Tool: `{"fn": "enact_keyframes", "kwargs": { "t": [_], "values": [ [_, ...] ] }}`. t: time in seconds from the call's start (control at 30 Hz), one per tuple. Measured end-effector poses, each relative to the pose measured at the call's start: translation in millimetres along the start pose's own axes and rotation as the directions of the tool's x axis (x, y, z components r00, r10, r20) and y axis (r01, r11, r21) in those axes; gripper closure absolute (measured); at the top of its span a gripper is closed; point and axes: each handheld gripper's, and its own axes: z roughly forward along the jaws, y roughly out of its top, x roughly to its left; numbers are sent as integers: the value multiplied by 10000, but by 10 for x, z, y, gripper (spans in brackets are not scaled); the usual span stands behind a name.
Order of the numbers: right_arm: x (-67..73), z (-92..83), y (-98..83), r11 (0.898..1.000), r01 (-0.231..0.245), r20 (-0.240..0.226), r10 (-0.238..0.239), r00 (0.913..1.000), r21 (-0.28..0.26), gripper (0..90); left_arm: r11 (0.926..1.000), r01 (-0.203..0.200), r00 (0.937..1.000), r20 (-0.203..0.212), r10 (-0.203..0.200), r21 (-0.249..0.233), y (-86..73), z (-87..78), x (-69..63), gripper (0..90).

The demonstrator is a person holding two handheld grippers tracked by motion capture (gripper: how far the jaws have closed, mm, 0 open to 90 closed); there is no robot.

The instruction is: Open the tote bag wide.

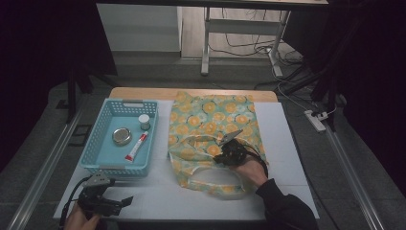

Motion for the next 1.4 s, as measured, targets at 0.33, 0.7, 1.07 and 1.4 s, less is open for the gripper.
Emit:
{"fn": "enact_keyframes", "kwargs": {
  "t": [0.33, 0.7, 1.07, 1.4],
  "values": [
    [-36, -115, 54, 9981, -150, -14, 149, 9999, -595, 896, 10000, 55, 10000, 13, -55, -20, -1, 2, 3, 8],
    [-71, -228, 133, 9956, -157, -64, 152, 9999, -927, 900, 9999, 102, 9999, 25, -102, -28, 0, 2, 8, 8],
    [-110, -388, 302, 9835, -351, 78, 370, 9993, -1776, 900, 9992, 370, 9992, 137, -368, -128, -7, -11, 42, 8],
    [-123, -521, 476, 9738, -340, 268, 410, 9988, -2250, 900, 9979, 614, 9980, 172, -611, -219, -12, -18, 67, 6]
  ]
}}
